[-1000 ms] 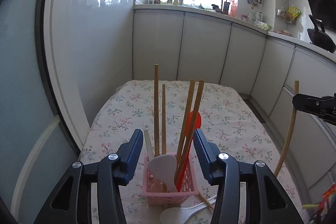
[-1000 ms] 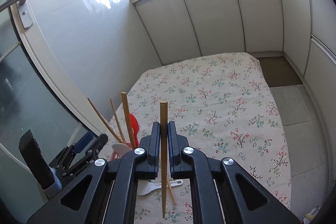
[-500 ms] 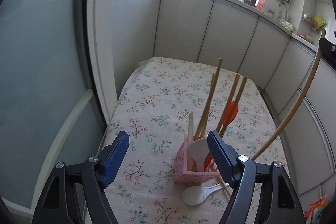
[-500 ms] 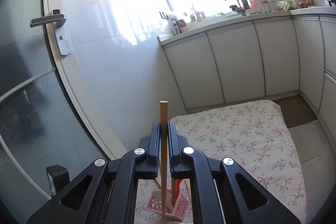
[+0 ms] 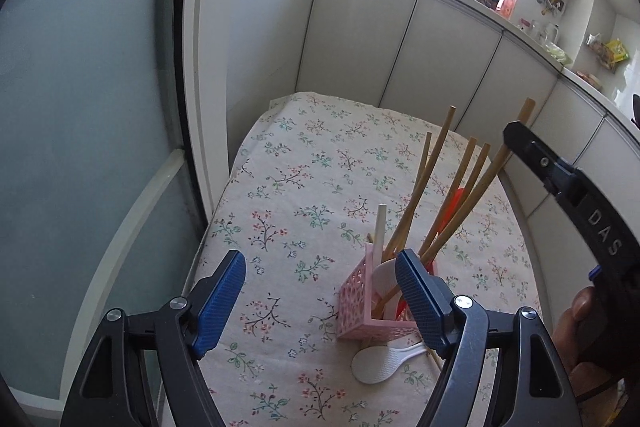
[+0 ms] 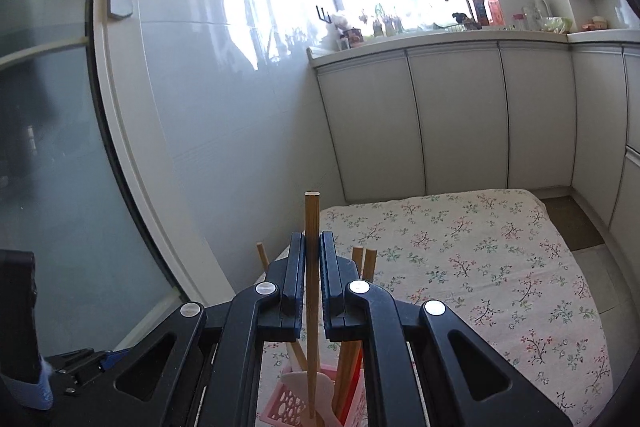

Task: Organize utensils
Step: 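Lower the chopstick into the pink basket and open the right tool, then grasp the last wooden chopstick on the table with the left tool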

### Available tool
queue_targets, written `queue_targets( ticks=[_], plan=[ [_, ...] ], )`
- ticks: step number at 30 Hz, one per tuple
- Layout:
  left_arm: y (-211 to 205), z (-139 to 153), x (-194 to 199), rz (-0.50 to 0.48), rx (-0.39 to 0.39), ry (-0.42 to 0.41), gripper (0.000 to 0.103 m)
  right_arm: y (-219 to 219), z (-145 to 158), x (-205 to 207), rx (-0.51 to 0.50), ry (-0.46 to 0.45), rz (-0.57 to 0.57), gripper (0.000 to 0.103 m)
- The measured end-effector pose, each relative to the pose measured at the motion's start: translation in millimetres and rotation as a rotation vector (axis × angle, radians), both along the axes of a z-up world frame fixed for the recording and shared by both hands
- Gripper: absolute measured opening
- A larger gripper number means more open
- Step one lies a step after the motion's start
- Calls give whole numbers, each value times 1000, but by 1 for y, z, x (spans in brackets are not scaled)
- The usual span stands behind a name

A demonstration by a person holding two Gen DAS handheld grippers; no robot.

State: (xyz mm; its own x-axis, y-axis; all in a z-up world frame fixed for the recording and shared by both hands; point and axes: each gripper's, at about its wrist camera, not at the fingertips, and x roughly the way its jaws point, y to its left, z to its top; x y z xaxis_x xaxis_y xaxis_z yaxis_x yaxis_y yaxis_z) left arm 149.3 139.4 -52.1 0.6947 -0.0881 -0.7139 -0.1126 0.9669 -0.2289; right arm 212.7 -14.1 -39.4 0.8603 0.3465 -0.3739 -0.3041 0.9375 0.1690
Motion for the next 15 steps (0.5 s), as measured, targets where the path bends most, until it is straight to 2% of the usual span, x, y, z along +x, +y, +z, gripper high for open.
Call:
queue_targets(
  ticks=[6,11,12,14,15],
  plan=[
    [0,-1,1,0,1,10,79,9,-22,6,-27,47,15,7],
    [1,-2,2,4,6,18,79,4,-29,11,7,112,60,9],
    [0,-2,2,3,8,20,79,2,-28,10,11,119,67,11],
    [0,-2,2,3,12,21,79,-5,-22,7,20,120,72,23],
    [-1,-2,1,2,15,22,79,-9,-18,5,29,118,75,33]
  ],
)
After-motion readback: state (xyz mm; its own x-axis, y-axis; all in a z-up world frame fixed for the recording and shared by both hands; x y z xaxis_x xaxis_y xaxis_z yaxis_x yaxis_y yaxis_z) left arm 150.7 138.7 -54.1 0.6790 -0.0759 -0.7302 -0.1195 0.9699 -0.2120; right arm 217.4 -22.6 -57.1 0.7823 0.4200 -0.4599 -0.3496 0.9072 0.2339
